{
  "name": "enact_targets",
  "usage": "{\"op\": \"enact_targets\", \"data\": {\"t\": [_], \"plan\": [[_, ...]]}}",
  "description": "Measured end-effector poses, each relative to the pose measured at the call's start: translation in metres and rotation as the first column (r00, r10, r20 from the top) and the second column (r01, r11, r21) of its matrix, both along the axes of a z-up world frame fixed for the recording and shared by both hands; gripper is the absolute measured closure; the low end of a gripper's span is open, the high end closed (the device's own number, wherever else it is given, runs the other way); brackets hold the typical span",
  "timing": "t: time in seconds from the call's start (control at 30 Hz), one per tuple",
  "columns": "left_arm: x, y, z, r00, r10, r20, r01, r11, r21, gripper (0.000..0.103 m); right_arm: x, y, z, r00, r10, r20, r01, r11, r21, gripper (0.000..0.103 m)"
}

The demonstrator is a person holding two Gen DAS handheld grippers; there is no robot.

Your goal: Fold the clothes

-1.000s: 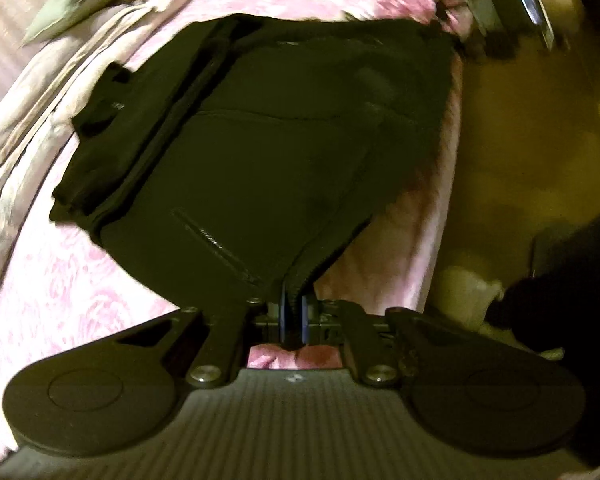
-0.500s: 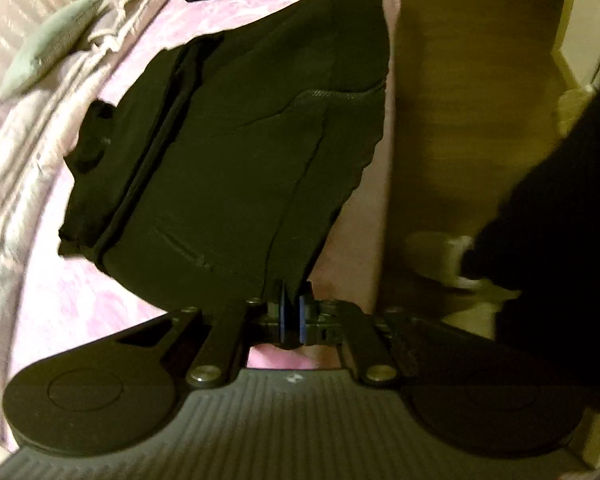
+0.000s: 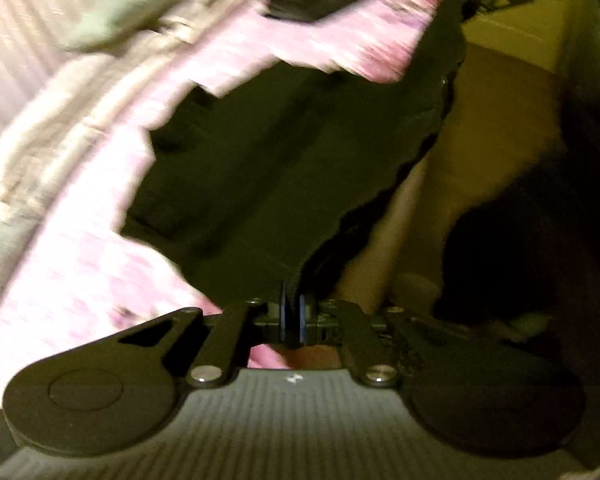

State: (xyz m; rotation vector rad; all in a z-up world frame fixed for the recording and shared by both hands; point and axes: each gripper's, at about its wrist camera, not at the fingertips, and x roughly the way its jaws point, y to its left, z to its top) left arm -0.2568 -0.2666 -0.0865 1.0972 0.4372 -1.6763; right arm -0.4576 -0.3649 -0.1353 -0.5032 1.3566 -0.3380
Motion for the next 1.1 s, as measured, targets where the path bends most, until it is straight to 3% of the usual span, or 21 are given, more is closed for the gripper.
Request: {"op": "enact_targets", "data": {"t": [0.13, 0.23, 0.4, 0.57, 0.77, 0.97, 1.1], "plan": [[0.057, -0.074, 0.033, 0.993, 0.114, -0.011, -0.114, 0.989, -0.094, 0.099, 0.045, -0.078, 0.031, 0.999, 0.029, 0.029, -0.028, 0.998, -0.054, 0.1], [0.1, -0.137, 0.043, 0.979, 0.201, -0.043, -0.204, 0.975, -0.092, 0.099, 0.083, -0.146, 0.041, 0.998, 0.039, 0.056, -0.036, 0.998, -0.046, 0.1], [0.168, -0.234, 0.006, 0.938, 0.339, -0.076, -0.338, 0.941, 0.027, 0.099, 0.144, -0.26, 0.012, 0.998, 0.03, 0.055, -0.034, 0.995, 0.089, 0.1], [0.197, -0.304, -0.04, 0.924, 0.38, -0.037, -0.372, 0.918, 0.136, 0.099, 0.19, -0.352, -0.04, 0.999, -0.003, 0.048, -0.009, 0.972, 0.237, 0.1], [0.224, -0.34, -0.072, 0.91, 0.414, -0.03, -0.401, 0.896, 0.193, 0.098, 0.215, -0.434, -0.077, 0.997, -0.061, 0.05, 0.039, 0.93, 0.366, 0.1], [0.246, -0.383, -0.096, 0.908, 0.417, -0.032, -0.401, 0.89, 0.216, 0.098, 0.227, -0.463, -0.097, 0.986, -0.162, 0.048, 0.127, 0.896, 0.425, 0.1], [0.255, -0.407, -0.122, 0.911, 0.41, -0.039, -0.393, 0.893, 0.219, 0.098, 0.232, -0.483, -0.117, 0.962, -0.269, 0.048, 0.22, 0.866, 0.448, 0.1]]}}
